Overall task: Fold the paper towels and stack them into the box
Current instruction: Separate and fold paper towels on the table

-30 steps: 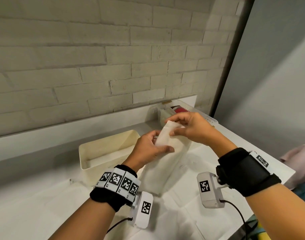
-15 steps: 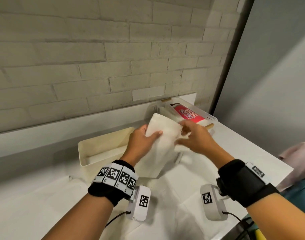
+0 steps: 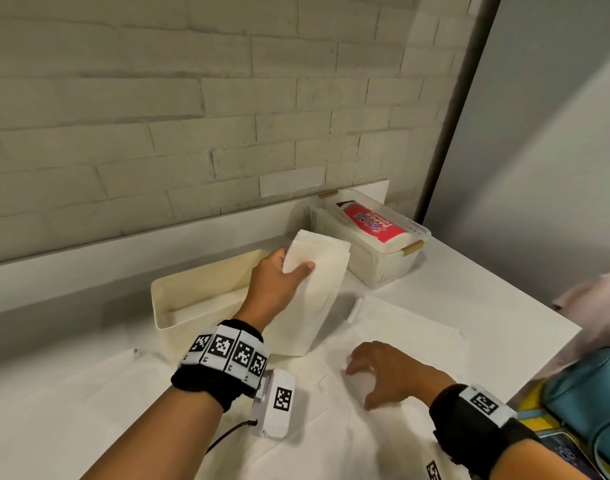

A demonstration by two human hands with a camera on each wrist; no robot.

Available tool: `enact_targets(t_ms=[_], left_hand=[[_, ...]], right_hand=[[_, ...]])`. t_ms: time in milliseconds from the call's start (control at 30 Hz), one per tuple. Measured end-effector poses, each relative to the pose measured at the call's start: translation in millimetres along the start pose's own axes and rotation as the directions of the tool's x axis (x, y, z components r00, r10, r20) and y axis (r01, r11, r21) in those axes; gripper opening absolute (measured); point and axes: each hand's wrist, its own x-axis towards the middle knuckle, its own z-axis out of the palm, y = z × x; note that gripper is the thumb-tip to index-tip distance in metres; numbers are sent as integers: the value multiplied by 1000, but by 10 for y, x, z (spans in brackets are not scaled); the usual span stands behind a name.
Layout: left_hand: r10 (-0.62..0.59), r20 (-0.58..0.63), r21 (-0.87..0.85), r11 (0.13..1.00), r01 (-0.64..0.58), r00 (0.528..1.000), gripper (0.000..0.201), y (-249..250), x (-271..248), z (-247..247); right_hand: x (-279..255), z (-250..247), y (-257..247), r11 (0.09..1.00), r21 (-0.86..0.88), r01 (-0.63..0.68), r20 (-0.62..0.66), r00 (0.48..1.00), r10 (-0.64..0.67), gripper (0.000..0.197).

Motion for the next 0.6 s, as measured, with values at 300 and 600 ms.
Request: enact_targets(t_ms=[300,600], left_hand=[[-4,25,16,1000,3,1000,16,22,-29,26],[1,12,14,1000,-1,1000,14,34,10,-14]], right_hand=[[-36,83,-1,999,43,29,-164,986,-22,22],[-70,-153,-27,958,286,-1,-357,928,108,24]])
